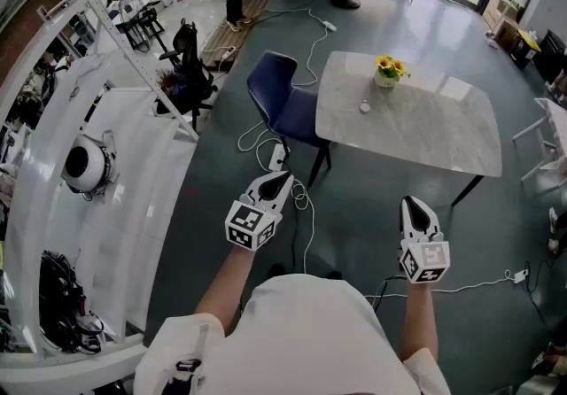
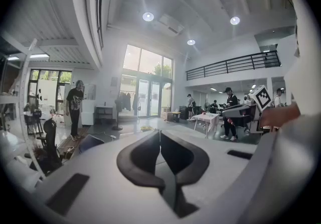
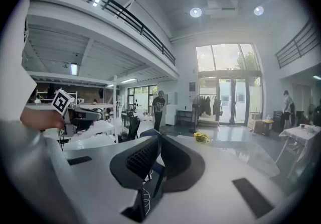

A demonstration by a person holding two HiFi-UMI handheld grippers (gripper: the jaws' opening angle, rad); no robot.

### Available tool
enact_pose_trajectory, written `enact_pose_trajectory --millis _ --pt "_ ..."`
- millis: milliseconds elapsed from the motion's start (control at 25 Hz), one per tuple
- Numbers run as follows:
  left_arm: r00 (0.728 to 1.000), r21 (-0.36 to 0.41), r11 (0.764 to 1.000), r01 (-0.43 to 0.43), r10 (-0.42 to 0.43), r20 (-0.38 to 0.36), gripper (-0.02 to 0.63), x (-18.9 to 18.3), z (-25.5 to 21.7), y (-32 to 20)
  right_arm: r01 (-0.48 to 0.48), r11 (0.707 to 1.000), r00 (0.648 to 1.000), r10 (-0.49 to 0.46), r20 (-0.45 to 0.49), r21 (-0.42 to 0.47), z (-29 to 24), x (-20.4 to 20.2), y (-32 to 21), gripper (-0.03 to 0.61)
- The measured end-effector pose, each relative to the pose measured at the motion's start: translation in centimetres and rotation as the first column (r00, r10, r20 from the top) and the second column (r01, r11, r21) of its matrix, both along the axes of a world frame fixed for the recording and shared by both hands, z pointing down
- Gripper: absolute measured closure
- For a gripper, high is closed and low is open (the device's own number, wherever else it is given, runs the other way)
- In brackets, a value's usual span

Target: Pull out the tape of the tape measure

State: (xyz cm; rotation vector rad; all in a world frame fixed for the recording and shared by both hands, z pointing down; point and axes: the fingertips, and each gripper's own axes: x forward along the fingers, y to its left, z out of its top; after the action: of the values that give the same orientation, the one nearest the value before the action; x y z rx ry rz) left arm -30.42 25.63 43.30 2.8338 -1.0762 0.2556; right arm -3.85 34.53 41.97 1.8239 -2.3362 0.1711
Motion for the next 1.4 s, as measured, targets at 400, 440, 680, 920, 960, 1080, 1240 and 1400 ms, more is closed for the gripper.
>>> enact_pose_trajectory --millis 400,440,680,920,960,1080,1240,1400 --pt "1.000 0.000 1.000 0.000 0.000 0.000 0.603 1.7 0.3 1.1 0.014 1.000 1.000 -0.014 0.009 0.001 0.2 0.9 0.6 0.535" --pt "1.000 0.000 1.000 0.000 0.000 0.000 0.603 1.9 0.3 1.2 0.014 1.000 1.000 -0.014 0.015 -0.001 0.2 1.2 0.7 0.535" --pt "1.000 -0.006 1.000 -0.004 0.004 0.009 0.603 3.1 0.8 1.6 0.008 1.000 0.999 -0.007 0.034 -0.018 1.0 2.4 1.1 0.535" --pt "1.000 -0.011 1.000 -0.007 0.007 0.026 0.601 4.6 1.3 2.1 0.013 0.999 0.999 -0.012 0.041 -0.040 1.9 3.9 1.6 0.535" --pt "1.000 -0.012 1.000 -0.004 0.005 0.028 0.601 4.8 1.4 2.2 0.018 0.999 0.999 -0.016 0.040 -0.043 2.0 4.1 1.8 0.535" --pt "1.000 -0.015 1.000 0.007 -0.006 0.026 0.600 5.6 1.6 2.6 0.035 0.998 0.999 -0.033 0.035 -0.053 2.5 4.8 2.1 0.534" --pt "1.000 -0.024 0.999 0.022 -0.022 0.022 0.569 6.7 2.0 3.0 0.053 0.997 0.998 -0.051 0.035 -0.063 3.2 5.9 2.4 0.534" --pt "0.999 -0.036 0.999 0.033 -0.032 0.011 0.497 8.0 2.6 3.6 0.071 0.995 0.997 -0.069 0.031 -0.070 3.9 7.2 2.7 0.534"
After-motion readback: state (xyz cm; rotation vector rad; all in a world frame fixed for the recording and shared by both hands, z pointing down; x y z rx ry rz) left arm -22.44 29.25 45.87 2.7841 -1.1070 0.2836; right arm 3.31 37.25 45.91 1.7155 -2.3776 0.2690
